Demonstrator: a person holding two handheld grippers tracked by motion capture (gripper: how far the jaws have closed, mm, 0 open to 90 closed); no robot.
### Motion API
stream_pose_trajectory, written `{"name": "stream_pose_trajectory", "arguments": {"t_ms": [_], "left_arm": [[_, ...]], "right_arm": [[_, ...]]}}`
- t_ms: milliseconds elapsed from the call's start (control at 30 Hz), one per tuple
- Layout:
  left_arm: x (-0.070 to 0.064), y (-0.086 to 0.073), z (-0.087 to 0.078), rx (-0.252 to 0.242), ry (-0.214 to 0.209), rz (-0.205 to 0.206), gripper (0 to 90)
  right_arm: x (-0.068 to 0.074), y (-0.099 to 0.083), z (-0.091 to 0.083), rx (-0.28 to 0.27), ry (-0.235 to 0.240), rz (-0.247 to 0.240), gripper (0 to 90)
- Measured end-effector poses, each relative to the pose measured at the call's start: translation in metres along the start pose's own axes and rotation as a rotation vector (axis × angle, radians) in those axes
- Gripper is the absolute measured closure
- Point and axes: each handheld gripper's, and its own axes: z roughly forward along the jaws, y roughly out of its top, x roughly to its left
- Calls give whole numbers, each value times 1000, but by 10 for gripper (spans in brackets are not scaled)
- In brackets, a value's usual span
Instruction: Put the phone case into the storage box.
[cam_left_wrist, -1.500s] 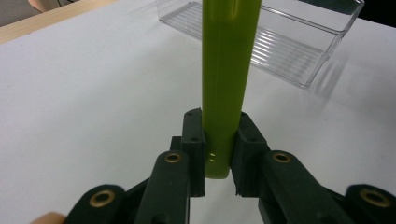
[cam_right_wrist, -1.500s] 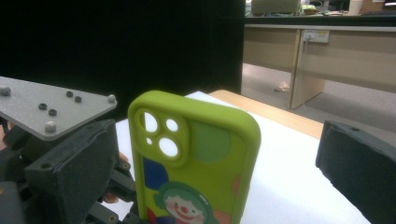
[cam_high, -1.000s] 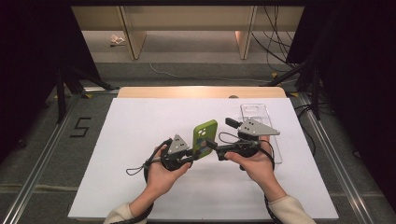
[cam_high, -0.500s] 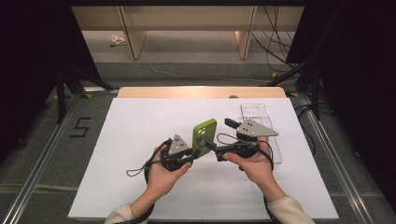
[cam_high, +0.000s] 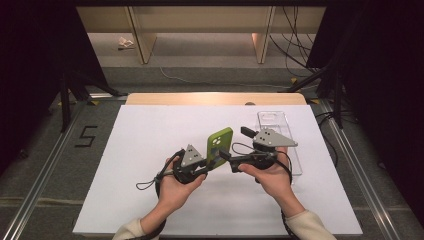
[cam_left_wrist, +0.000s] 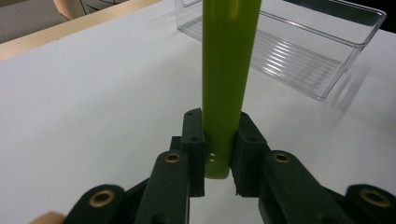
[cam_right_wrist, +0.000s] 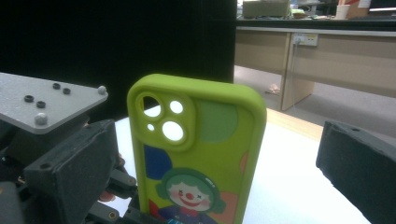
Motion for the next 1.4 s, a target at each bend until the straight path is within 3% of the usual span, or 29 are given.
{"name": "stream_pose_trajectory", "arguments": {"t_ms": [1400], "left_arm": [[-7,0,3,8,3,4,773]], "right_arm": [[7,-5,6,2,-30,12,3]]}}
